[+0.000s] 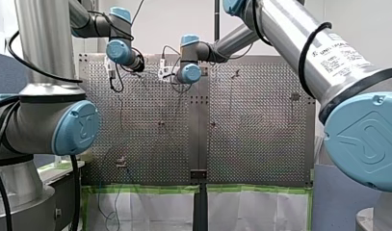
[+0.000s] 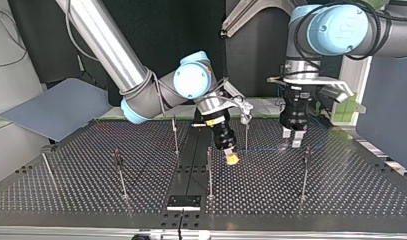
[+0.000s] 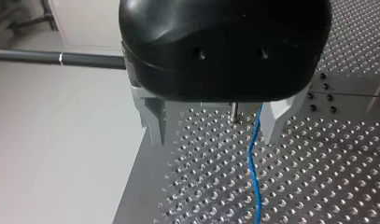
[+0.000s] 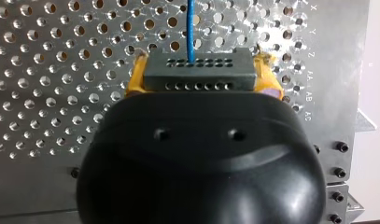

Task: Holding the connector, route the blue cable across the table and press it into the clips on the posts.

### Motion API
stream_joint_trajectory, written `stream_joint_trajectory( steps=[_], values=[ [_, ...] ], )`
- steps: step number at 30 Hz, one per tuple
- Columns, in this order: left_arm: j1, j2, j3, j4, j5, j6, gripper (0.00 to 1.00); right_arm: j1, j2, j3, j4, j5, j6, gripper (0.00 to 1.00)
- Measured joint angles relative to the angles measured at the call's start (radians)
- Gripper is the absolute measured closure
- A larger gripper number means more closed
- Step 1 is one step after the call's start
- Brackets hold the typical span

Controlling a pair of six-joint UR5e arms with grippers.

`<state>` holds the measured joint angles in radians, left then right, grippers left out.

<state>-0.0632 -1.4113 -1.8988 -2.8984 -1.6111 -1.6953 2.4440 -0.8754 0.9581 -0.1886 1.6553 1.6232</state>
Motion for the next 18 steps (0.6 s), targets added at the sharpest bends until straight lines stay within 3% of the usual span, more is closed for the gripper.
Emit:
stream_joint_trajectory(
  steps=[11,18],
  values=[
    [0.003,-0.064,0.009,0.004,-0.048,0.050,0.00,0.000,0.000,0.000,0.001,0.000,0.000,1.00],
    [0.004,-0.091,0.032,0.024,-0.055,0.063,0.00,-0.001,0.000,0.000,0.001,0.000,-0.001,1.00]
  ],
)
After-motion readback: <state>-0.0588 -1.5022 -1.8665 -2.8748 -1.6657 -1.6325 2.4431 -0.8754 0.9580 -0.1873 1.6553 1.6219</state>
